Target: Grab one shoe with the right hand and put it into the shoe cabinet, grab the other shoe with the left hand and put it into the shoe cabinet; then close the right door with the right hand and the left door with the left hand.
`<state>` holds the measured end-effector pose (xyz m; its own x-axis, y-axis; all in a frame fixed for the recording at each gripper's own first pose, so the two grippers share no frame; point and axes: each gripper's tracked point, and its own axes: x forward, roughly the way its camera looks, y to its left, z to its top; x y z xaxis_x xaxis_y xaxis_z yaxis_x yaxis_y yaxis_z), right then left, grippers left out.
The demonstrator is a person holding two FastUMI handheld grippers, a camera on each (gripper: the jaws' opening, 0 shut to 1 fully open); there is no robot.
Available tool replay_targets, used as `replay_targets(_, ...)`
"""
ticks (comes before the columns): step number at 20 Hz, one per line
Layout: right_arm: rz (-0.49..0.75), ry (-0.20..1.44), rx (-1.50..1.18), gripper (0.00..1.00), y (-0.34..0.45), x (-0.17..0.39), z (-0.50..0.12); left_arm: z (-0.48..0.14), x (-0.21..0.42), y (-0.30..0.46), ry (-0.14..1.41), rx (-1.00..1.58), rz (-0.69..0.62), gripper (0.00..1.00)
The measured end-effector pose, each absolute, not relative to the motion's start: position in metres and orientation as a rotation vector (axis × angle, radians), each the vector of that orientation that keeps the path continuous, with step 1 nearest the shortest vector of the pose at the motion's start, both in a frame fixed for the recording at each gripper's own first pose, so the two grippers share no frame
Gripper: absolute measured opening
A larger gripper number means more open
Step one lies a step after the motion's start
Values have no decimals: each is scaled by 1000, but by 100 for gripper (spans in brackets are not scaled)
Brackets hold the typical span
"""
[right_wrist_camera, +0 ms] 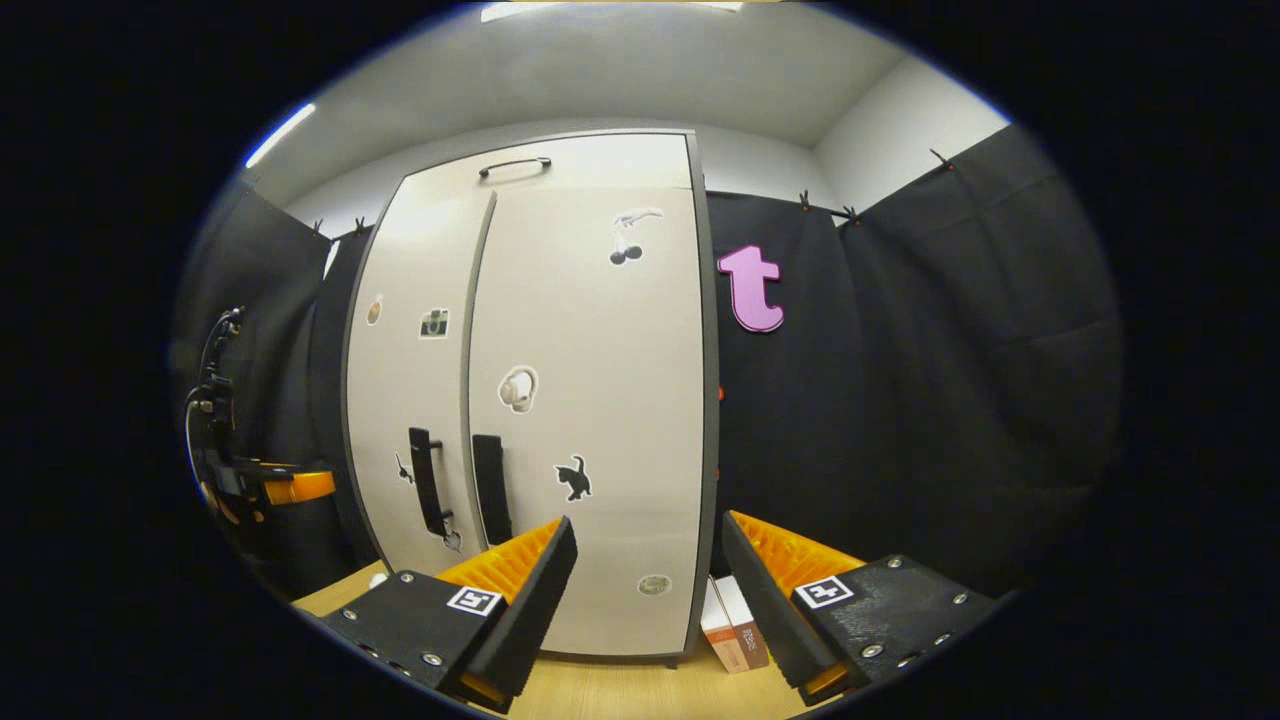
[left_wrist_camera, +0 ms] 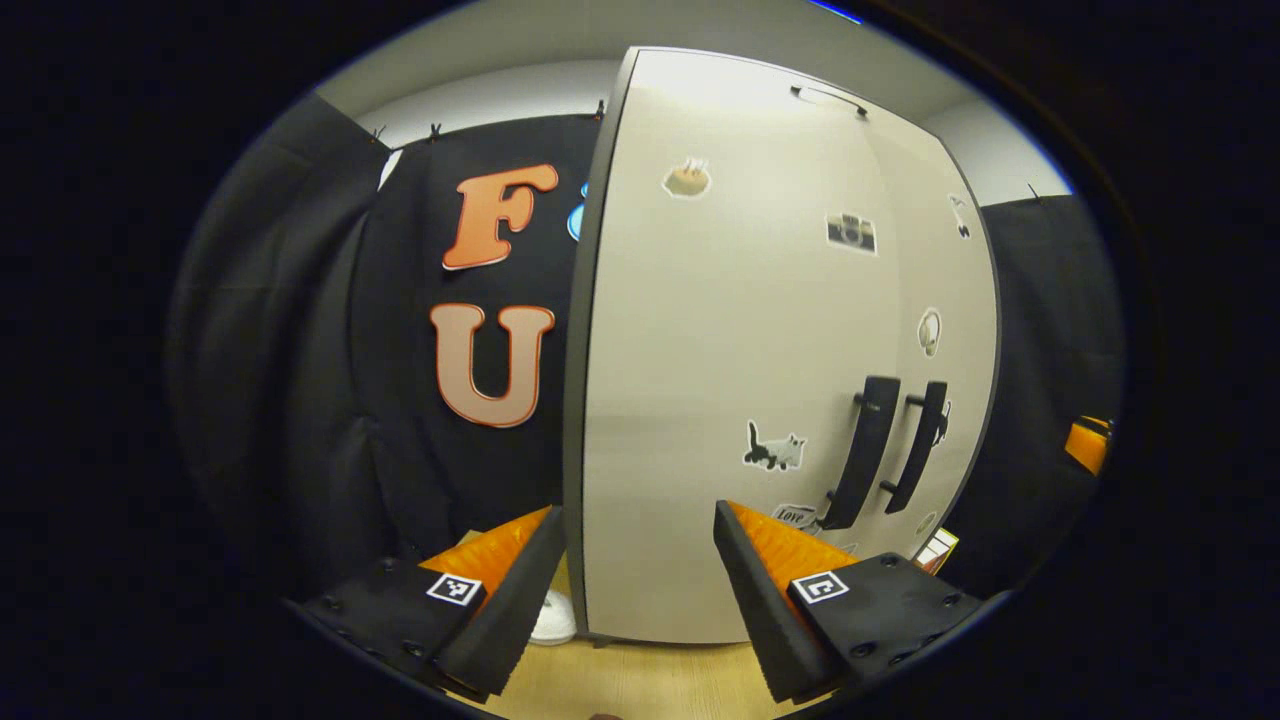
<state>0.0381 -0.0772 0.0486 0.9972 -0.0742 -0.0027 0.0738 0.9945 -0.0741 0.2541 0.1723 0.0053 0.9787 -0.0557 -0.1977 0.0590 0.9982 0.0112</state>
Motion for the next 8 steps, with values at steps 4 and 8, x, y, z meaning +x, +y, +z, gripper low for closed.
replay_targets(4,-53,-34,-110,91,-61,24,81,63,218,213,128,9,-26,96)
replay_targets(8,-51,-45,-116,97,-48,13,93,102,188,251,60,-17,-1,96)
